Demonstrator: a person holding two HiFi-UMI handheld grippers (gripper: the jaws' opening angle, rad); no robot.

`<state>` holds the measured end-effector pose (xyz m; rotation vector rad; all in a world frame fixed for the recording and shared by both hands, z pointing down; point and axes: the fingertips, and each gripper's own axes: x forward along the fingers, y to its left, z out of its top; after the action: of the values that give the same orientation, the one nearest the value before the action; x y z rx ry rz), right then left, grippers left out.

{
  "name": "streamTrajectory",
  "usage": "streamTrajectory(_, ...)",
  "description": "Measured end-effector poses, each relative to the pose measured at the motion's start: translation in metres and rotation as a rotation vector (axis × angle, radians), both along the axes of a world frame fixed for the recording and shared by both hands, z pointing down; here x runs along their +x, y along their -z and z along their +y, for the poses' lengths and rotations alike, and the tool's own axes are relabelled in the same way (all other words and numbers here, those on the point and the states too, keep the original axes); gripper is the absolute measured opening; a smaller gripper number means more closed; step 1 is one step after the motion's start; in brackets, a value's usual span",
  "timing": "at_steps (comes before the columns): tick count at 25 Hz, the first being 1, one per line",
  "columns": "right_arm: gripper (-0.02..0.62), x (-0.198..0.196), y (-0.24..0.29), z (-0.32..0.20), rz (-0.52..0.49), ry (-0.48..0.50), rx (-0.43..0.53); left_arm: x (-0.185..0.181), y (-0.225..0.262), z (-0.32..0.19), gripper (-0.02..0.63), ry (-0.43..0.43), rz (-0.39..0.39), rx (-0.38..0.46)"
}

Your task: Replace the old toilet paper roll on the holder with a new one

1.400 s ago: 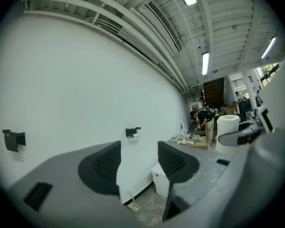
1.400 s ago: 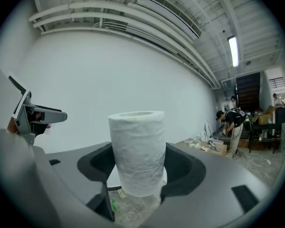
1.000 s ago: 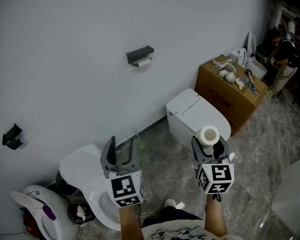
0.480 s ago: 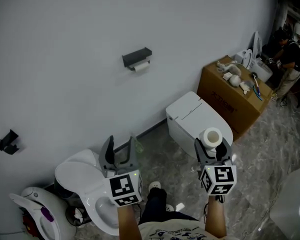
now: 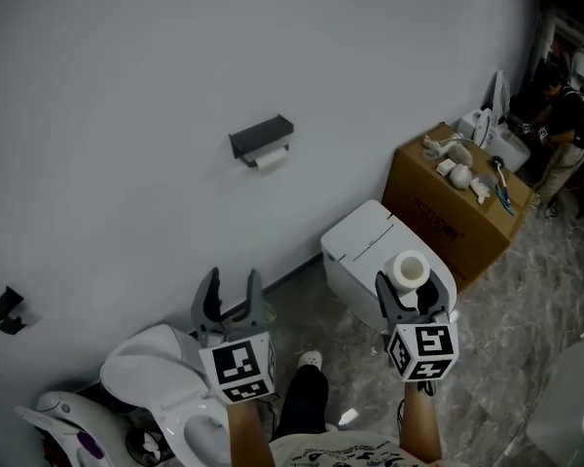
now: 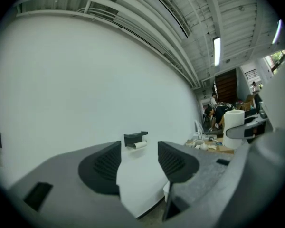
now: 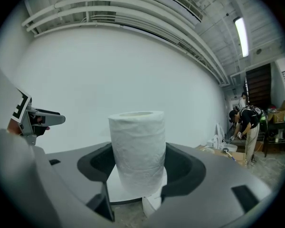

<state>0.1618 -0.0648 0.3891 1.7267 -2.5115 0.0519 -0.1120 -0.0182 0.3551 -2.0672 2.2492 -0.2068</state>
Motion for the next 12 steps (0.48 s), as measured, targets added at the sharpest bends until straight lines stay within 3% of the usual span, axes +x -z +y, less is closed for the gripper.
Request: streamTrajectory(12,0.308,-0.038,0.022,-0.138,-0.023,-0.028,0.035,-0.037,0.017,-0.146,0.225,-0.024,-0.003,0.031)
